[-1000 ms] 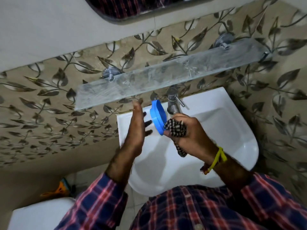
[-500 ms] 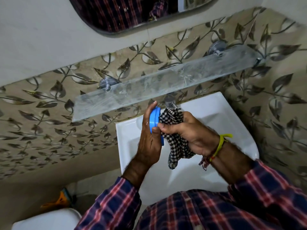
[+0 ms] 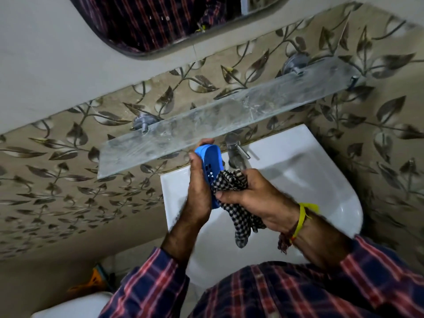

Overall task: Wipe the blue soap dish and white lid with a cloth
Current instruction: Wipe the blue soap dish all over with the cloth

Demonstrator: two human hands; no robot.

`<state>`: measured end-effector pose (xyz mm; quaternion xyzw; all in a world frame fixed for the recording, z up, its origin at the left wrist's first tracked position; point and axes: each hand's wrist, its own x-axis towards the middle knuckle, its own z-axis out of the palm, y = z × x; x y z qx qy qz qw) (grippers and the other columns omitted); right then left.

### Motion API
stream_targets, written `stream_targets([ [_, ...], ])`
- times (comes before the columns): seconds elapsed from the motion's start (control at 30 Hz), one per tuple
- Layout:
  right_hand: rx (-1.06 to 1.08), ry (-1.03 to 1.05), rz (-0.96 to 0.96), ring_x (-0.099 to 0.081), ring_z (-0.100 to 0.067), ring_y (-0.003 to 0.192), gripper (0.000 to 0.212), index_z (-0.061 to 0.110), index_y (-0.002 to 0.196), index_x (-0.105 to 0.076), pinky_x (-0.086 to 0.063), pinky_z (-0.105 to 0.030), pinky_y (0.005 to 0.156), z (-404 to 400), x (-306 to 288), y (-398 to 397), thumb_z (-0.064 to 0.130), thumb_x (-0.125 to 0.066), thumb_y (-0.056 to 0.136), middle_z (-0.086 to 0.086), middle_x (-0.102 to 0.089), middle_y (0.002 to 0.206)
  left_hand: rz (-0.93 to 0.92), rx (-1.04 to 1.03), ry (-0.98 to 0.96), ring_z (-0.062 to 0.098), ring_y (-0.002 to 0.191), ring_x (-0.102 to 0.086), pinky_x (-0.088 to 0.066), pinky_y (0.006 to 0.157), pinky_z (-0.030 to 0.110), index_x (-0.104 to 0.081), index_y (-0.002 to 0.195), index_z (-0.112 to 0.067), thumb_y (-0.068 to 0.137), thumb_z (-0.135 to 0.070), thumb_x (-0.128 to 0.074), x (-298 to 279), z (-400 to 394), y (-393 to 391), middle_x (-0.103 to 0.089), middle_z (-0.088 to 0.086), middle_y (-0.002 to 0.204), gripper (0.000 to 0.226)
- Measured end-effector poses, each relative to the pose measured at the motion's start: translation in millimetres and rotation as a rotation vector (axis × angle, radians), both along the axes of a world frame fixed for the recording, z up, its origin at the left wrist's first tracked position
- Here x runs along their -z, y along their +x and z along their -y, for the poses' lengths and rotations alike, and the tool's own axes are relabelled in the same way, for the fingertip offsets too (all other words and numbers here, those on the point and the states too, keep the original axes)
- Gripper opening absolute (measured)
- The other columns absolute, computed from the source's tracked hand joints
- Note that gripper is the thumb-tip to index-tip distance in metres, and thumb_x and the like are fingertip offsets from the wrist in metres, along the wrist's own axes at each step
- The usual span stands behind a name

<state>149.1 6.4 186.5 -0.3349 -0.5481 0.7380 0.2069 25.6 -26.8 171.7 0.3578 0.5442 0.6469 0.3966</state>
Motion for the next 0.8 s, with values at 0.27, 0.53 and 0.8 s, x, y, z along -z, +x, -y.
stream_targets([
  [0.27, -0.133, 0.122, 0.095, -0.062, -0.016, 0.073, 0.007, -0.003, 0.090, -0.068, -0.051, -0.036, 0.072, -4, 2, 7, 0.002, -0.068, 0.086, -0.008, -0.068, 0.077, 0.095, -0.023, -0.075, 0.014, 0.068, -0.054, -0.046, 0.062, 0.028, -0.060, 0.117, -0.029, 0.101, -0.059, -0.022, -1, 1, 3, -0.054, 0.010, 0.084, 0.051],
  [0.53, -0.130, 0.751, 0.164, -0.062, -0.009, 0.083, 0.022, 0.022, 0.087, -0.066, -0.054, -0.039, 0.072, 7, 13, 10, 0.004, -0.074, 0.076, 0.016, -0.057, 0.086, 0.299, -0.125, -0.213, 0.023, 0.064, -0.061, -0.051, 0.061, 0.031, -0.077, 0.089, -0.027, 0.090, -0.072, -0.037, -16, 1, -4, -0.066, 0.010, 0.077, 0.061],
  [0.8, 0.014, 0.614, 0.095, -0.058, -0.016, 0.070, 0.009, 0.002, 0.081, -0.064, -0.048, -0.033, 0.063, 6, 9, 6, 0.004, -0.072, 0.080, -0.007, -0.060, 0.077, -0.091, -0.126, -0.347, 0.015, 0.110, -0.068, -0.055, 0.093, 0.040, -0.047, 0.128, -0.054, 0.092, -0.078, -0.015, 1, 28, -8, -0.059, 0.004, 0.138, 0.054],
])
